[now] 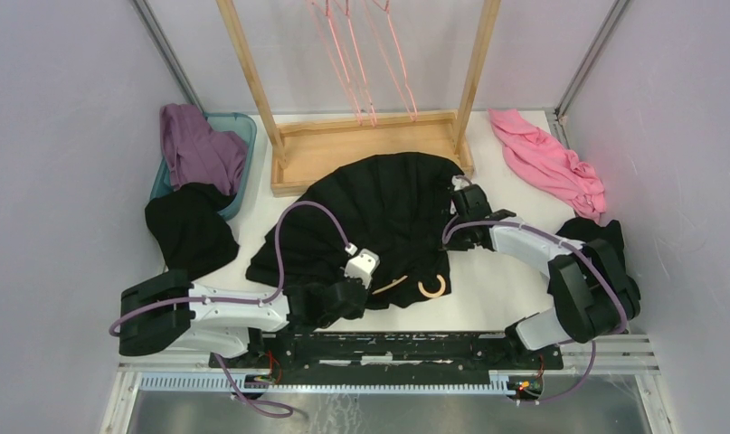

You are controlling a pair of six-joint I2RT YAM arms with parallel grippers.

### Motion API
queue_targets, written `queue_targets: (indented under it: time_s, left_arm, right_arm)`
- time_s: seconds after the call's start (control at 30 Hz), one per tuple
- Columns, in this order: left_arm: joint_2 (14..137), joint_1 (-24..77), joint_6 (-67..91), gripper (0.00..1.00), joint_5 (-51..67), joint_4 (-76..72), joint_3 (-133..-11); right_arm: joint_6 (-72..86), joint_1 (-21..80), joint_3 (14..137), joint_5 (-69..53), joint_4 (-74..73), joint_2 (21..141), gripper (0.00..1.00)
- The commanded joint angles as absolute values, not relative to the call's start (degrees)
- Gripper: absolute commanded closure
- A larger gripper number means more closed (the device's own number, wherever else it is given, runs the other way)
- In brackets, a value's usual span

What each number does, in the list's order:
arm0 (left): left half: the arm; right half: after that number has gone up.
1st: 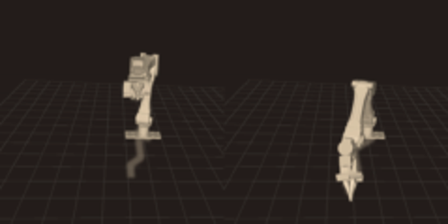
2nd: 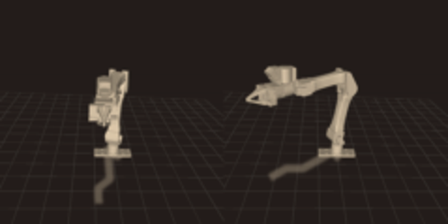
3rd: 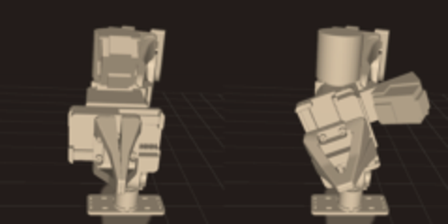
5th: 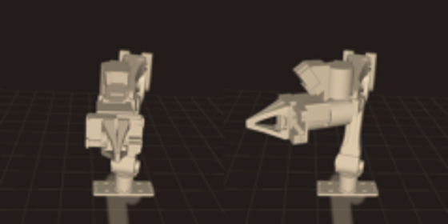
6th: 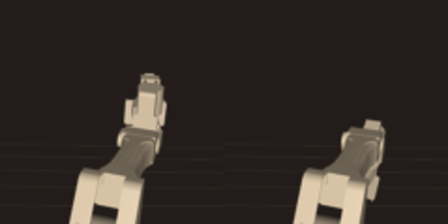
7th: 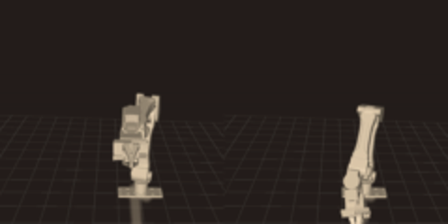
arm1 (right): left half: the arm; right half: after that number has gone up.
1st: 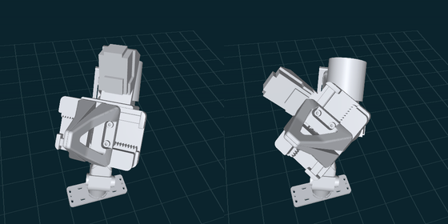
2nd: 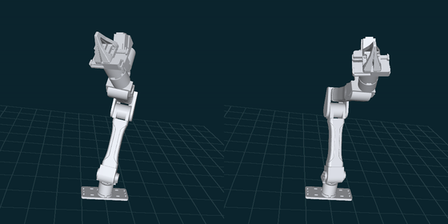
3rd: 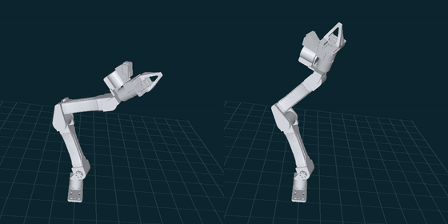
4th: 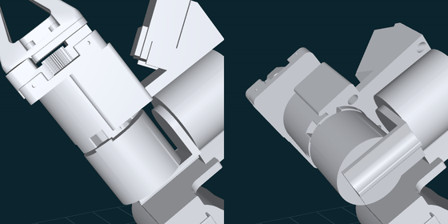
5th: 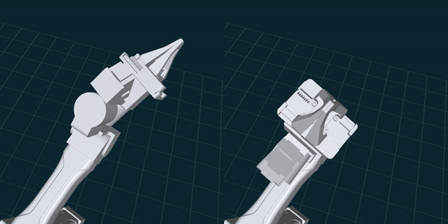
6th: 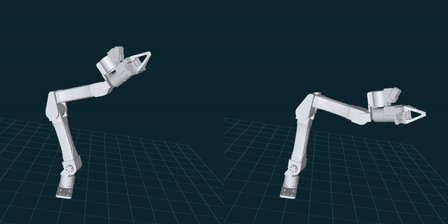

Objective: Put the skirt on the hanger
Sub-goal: Hang the skirt at the center of the board.

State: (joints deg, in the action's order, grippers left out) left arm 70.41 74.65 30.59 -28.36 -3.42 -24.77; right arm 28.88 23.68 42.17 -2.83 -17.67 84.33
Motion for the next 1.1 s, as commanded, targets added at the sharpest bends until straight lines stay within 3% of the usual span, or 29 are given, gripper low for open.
queue_targets:
  time_s: [0.0, 0.9, 1.0, 1.03, 1.07]
  left_arm:
    - [69.8, 75.0, 33.0, 0.87, -29.4, -2.7, -23.9]
    - [75.3, 75.0, 33.5, 0.88, -28.6, -6.0, -23.7]
    - [75.4, 75.0, 33.4, 0.88, -28.8, -5.9, -24.0]
    - [75.3, 75.0, 33.4, 0.88, -28.7, -5.6, -24.3]
    - [75.3, 75.0, 33.4, 0.87, -28.8, -5.1, -24.8]
  right_arm:
    - [28.5, 21.4, 45.0, -2.6, -15.5, 80.6, 0.97]
    - [30.2, 8.9, 51.0, -9.6, -4.4, 89.7, 0.98]
    - [30.1, 8.9, 50.7, -11.1, -4.7, 90.5, 0.75]
    - [29.8, 8.9, 50.0, -10.9, -5.3, 89.6, 0.54]
    - [29.5, 8.9, 49.3, -10.5, -6.7, 88.2, 0.5]
